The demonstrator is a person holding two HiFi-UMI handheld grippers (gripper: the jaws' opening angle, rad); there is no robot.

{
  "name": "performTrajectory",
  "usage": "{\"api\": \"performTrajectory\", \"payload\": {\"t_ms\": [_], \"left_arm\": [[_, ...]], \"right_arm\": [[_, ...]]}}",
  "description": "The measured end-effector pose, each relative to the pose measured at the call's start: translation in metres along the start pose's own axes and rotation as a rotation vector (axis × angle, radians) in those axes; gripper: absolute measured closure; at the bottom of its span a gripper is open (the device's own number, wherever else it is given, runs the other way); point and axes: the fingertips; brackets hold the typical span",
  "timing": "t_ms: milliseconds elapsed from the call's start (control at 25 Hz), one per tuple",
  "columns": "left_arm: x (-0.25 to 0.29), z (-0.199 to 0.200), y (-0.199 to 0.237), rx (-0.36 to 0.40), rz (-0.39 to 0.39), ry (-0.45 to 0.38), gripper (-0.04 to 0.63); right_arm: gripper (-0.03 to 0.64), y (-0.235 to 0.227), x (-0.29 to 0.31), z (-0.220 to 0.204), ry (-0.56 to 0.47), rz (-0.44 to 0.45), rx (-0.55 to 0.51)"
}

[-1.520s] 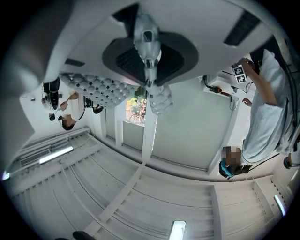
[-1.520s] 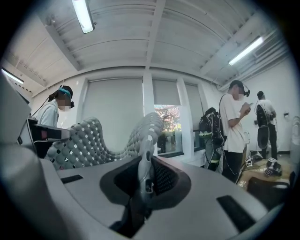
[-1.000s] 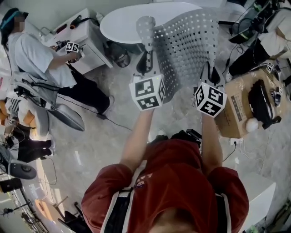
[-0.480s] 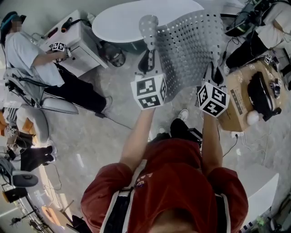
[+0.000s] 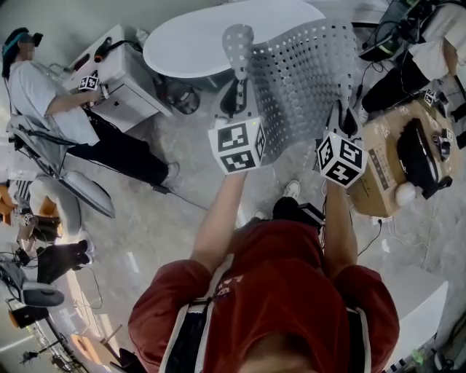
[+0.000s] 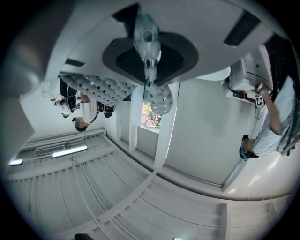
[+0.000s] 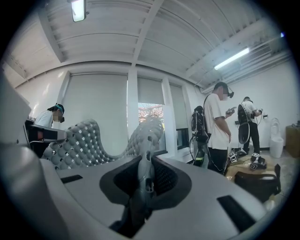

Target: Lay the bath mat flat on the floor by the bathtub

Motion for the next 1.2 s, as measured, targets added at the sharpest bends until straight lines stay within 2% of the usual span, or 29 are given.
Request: {"api": "performTrajectory", "payload": {"t_ms": [400,840,1200], "left_arm": [[0.081,-0.004,-0.025,0.0,-0.026,0.025,0.52],[0.165,-0.006,-0.086,0.007,-0.062,0.034,0.52],[0.202,-0.019,-0.115,0.022,-0.059,0.062,0.52]], "right_arm": [[0.565,-0.042,0.067,0.002,0.018,-0.031,0.013],[0.565,-0.125,0.125,0.008,0.019,-0.084,0.05],[0.565,-0.168,0.153,-0.01,0.06,-0.087,0.073]]}}
Point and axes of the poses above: the fingertips, and each gripper's own axes: x forward along the fingers, y to its left, z out of its top, and after that the axes turned 9 degrees about -z, right-handed
